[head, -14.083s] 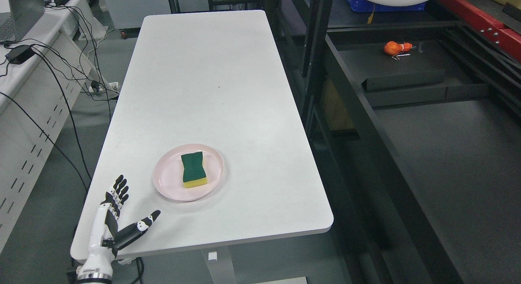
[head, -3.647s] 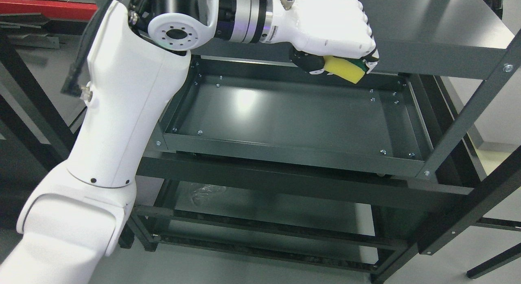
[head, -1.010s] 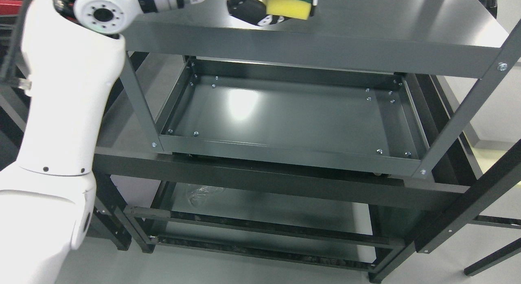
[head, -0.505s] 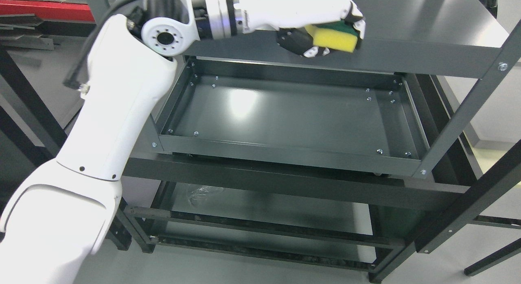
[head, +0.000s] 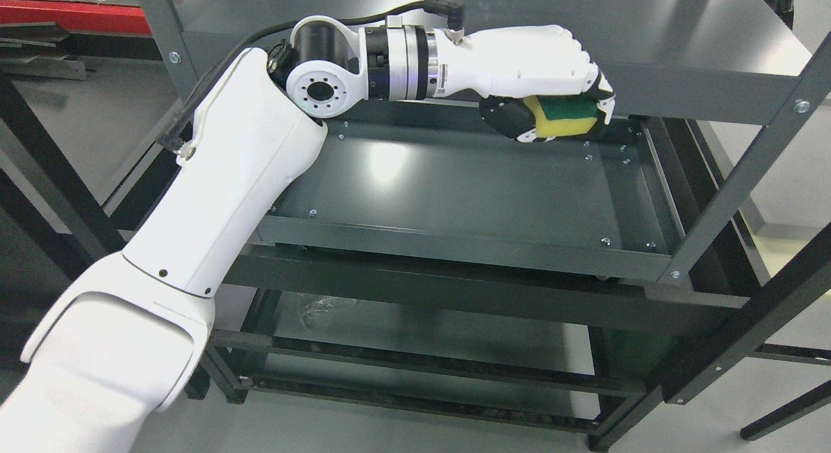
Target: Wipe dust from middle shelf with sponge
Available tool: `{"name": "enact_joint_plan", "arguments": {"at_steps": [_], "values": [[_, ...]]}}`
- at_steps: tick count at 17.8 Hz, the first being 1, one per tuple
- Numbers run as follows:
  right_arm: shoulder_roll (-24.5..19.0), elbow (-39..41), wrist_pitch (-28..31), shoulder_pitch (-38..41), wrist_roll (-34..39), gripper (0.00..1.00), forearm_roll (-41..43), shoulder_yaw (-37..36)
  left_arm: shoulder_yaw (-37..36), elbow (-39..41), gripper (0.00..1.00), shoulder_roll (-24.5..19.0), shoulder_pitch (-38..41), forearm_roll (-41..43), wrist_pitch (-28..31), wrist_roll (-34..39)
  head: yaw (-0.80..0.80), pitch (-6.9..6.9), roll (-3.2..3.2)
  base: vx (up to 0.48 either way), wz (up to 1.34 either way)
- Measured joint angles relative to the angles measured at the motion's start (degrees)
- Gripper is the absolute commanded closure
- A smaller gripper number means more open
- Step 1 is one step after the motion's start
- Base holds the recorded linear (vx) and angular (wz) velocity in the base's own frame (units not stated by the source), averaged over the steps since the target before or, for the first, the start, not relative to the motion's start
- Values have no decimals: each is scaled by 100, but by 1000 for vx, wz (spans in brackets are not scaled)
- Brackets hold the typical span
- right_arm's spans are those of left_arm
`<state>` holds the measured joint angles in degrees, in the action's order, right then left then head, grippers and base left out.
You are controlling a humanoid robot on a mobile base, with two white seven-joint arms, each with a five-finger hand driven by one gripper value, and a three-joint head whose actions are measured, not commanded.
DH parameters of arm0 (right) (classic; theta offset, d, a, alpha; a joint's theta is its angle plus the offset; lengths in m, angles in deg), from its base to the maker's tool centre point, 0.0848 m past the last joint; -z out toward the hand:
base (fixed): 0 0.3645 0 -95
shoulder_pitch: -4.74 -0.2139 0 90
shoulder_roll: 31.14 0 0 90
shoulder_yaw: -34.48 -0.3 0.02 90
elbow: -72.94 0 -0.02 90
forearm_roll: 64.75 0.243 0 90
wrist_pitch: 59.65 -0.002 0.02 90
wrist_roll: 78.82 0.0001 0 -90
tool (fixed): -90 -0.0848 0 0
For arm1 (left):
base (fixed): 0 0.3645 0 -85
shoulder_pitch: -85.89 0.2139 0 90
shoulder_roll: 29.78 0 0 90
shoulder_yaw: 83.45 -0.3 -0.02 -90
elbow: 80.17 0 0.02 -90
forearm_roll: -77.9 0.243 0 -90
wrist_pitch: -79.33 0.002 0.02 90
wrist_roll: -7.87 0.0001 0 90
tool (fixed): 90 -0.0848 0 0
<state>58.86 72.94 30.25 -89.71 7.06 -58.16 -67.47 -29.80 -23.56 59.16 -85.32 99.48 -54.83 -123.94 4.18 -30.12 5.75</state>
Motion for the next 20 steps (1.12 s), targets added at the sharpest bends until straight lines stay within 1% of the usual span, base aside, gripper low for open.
{"name": "enact_joint_plan", "arguments": {"at_steps": [3, 5, 9, 11, 13, 17, 18, 19, 20], "values": [[0, 0, 0, -2, 0, 0, 0, 0, 78, 134, 80, 27, 12, -10, -53, -713, 0, 0, 0, 0, 0], [0, 0, 0, -1, 0, 0, 0, 0, 183, 235, 80, 14, 38, -14, -73, -1054, 0, 0, 0, 0, 0], [0, 0, 0, 0, 0, 0, 0, 0, 553, 521, 79, -100, 199, -88, -75, -1518, 0, 0, 0, 0, 0], [0, 0, 0, 0, 0, 0, 0, 0, 769, 713, 79, -133, 388, -377, -76, -1680, 0, 0, 0, 0, 0], [0, 0, 0, 1, 0, 0, 0, 0, 899, 911, 79, -153, 699, -788, -77, -1765, 0, 0, 0, 0, 0], [0, 0, 0, 4, -2, 0, 0, 0, 1024, 1312, 80, -89, 1819, -1525, -78, -1795, 0, 0, 0, 0, 0], [0, 0, 0, 5, -1, 0, 0, 0, 1064, 1377, 80, -69, 2116, -1648, -78, -1689, 0, 0, 0, 0, 0], [0, 0, 0, 4, -1, 0, 0, 0, 1102, 1415, 80, -53, 2372, -1737, -78, -1435, 0, 0, 0, 0, 0], [0, 0, 0, 5, -2, 0, 0, 0, 1170, 1442, 79, -36, 2624, -1837, -82, -1022, 0, 0, 0, 0, 0]]}}
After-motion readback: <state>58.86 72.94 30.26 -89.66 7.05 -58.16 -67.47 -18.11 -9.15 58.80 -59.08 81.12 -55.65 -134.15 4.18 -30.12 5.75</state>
